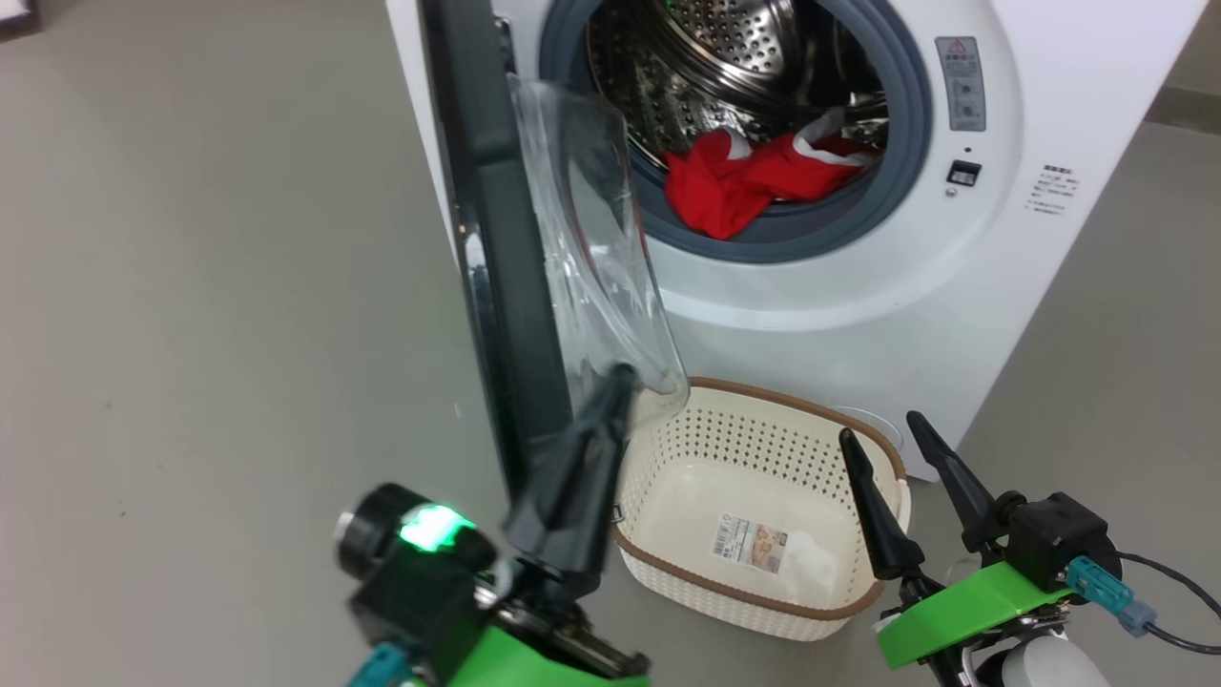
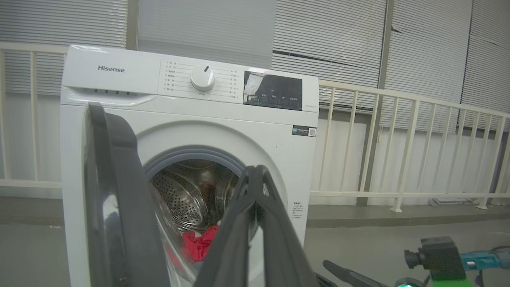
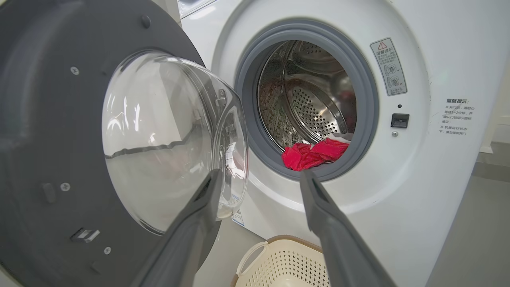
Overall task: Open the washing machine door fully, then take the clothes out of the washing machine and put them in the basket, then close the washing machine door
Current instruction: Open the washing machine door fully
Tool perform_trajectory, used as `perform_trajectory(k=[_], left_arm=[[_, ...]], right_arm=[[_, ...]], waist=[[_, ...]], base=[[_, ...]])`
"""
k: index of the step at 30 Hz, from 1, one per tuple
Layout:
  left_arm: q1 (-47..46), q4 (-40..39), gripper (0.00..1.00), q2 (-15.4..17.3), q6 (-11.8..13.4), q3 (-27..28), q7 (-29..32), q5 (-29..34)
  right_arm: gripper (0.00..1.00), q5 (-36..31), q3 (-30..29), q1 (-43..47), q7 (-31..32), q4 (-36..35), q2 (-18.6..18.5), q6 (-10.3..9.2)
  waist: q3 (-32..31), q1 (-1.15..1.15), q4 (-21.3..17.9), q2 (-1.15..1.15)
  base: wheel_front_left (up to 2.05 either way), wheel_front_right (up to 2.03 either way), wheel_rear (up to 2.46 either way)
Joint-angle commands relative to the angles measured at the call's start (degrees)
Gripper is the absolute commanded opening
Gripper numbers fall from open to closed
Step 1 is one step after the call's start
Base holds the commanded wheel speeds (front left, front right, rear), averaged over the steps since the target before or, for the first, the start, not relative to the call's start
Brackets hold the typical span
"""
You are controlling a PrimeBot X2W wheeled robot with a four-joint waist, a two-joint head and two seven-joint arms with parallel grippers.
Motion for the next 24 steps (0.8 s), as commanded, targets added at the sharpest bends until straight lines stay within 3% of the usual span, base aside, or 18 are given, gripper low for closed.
perform_trajectory(k=[1, 14, 24], left_arm=[[-1.87, -0.89, 0.00, 0.48, -0.46, 0.43, 1.06, -0.89], [-0.60, 3.42, 0.00, 0.70, 1.33, -3.61, 5.48, -2.11], [0.81, 7.32, 0.00, 1.33, 4.06, -0.73, 3.81, -3.04]], right_arm=[[1.00, 0.28, 1.49, -1.52, -0.52, -1.73, 0.03, 0.28], [1.00, -1.66, 0.05, -2.10, -0.52, -2.34, 0.03, 0.28], [1.00, -2.87, -0.74, -1.85, -0.52, -3.15, 0.03, 0.28]], waist=[[0.59, 0.00, -0.94, 0.00], [2.80, 0.00, -3.44, 0.00], [3.51, 0.00, -2.16, 0.00]], base=[[0.00, 0.00, 0.00], [0.00, 0.00, 0.00], [0.00, 0.00, 0.00]])
